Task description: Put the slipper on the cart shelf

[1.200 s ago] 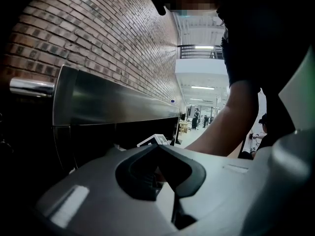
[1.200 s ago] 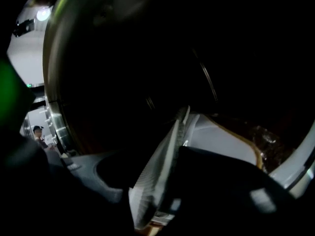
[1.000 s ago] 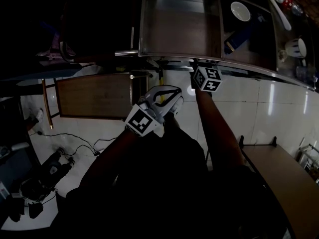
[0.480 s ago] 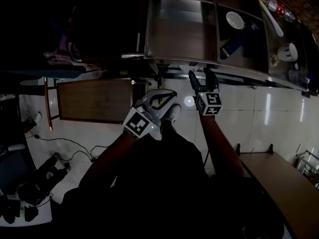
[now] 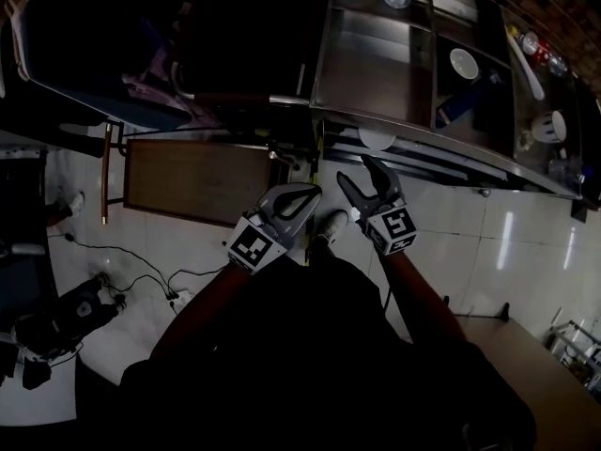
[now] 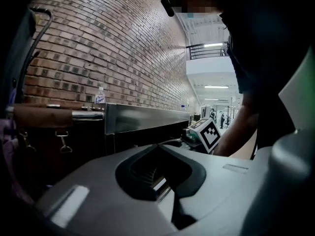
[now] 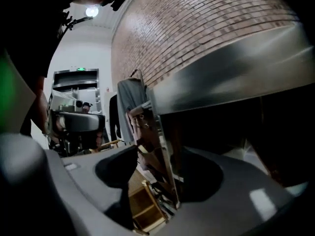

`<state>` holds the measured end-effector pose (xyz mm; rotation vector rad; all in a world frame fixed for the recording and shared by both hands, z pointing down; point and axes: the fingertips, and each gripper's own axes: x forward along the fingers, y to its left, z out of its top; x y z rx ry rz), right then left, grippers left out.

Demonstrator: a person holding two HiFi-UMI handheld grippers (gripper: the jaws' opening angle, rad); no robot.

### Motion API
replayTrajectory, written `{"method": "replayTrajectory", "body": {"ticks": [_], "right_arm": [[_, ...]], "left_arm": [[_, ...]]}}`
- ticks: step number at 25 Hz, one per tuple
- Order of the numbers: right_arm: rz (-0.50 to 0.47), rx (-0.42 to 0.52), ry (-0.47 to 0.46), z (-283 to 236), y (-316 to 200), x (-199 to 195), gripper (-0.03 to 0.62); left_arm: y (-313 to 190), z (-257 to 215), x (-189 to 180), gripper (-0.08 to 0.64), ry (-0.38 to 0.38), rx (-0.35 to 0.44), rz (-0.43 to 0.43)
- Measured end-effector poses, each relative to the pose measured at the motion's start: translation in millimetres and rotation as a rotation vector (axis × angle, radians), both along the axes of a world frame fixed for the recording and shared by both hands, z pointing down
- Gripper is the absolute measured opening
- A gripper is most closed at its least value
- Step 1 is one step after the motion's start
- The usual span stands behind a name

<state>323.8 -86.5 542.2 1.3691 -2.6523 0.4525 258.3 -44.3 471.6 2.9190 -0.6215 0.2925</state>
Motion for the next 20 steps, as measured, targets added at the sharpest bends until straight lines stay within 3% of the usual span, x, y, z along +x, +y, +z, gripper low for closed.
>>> {"method": "replayTrajectory", "body": {"ticks": [3,10,15,20], "right_arm": [[-0.105,0.033,-0.012,-18,11,-45,0.245],[-0.276,0.015,-0.023,-30,26,-152,0.066],[-0.293,0.016,-0.027,-44,28,-226,0.003],[-0.262,0.025,-0.032,-54,38,-299,0.0]], "left_arm": [[1,-4,-30,0.001,-0.004,-0.002,-0.052],[-3,-8,-117,0.001,0.015,0.007,-0.115],[-1,-7,-185,0.001,0.046,-0.011,-0.11],[10,-14,-254,0.002,0.074,-0.009,-0.057]]}}
